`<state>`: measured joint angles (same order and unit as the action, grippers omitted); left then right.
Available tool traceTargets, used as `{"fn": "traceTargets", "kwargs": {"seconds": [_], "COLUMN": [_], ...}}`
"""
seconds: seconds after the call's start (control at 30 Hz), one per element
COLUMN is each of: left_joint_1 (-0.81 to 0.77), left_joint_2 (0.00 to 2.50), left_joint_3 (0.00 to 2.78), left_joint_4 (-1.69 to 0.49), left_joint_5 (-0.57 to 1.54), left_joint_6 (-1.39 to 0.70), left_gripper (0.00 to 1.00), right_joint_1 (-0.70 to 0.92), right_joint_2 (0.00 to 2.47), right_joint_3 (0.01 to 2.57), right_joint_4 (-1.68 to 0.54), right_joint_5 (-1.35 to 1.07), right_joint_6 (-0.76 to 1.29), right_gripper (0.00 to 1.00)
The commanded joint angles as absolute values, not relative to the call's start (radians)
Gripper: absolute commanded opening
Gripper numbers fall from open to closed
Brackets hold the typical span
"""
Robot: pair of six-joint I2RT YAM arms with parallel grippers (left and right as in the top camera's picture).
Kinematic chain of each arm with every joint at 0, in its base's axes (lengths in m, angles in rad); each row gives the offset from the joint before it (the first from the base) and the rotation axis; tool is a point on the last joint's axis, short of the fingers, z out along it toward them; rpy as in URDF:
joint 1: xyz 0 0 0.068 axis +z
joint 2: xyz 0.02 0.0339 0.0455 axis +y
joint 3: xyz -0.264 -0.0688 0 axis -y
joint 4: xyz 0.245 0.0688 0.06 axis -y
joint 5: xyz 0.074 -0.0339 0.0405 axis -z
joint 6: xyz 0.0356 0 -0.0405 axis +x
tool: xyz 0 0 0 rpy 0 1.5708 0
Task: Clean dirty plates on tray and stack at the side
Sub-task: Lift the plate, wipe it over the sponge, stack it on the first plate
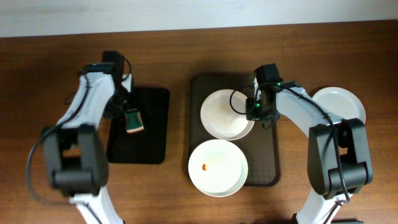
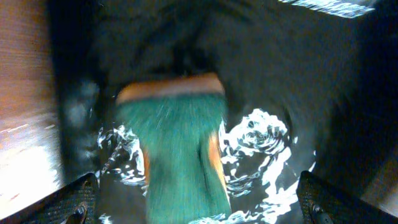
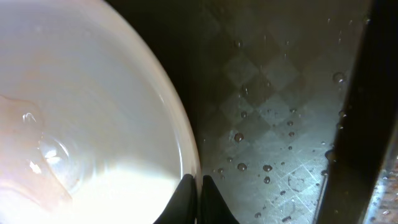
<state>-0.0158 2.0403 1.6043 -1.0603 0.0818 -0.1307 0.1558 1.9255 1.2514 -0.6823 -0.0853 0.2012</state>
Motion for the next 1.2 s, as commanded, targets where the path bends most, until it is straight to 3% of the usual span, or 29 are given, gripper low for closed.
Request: {"fn": "traceTargets", "kwargs": {"seconds": [0.0, 0.17, 0.33, 0.5, 0.73, 0.87, 1.17], "left_joint_1": [0.047, 0.262, 0.364, 0.363, 0.364, 0.363, 0.363], "left_joint_2": [1.725, 1.412, 1.340, 1.340, 1.340, 1.340, 1.340], "left_joint_3": [1.614, 1.614, 1.613, 1.613, 1.613, 1.613, 1.613], "left_joint_4": [-1.117, -1.166, -1.169, -1.191, -1.191, -1.191, -1.191], "left_joint_5": [0.109, 0.109, 0.109, 0.109, 0.109, 0.109, 0.109], "left_joint_6": [-0.121, -0.121, -0.121, -0.121, -0.121, -0.121, -0.121], "left_gripper": [1.00, 1.00, 1.00, 1.00, 1.00, 1.00, 1.00], "right_joint_1": [0.150, 0.173, 0.377, 0.702, 0.897, 0.977, 1.016], "right_joint_2": [1.914, 1.913, 1.914, 1.990, 2.049, 2.048, 2.024], "right_joint_3": [1.354, 1.665, 1.835, 1.833, 1.833, 1.833, 1.834], "right_joint_4": [-0.737, -0.937, -0.962, -0.726, -0.546, -0.518, -0.403], "right_joint_5": [-0.078, -0.268, -0.305, 0.175, 0.592, 0.838, 0.967], "right_joint_6": [0.160, 0.090, 0.078, 0.073, -0.229, -0.243, -0.389], "right_gripper": [0.04, 0.04, 0.04, 0.04, 0.04, 0.04, 0.04]}}
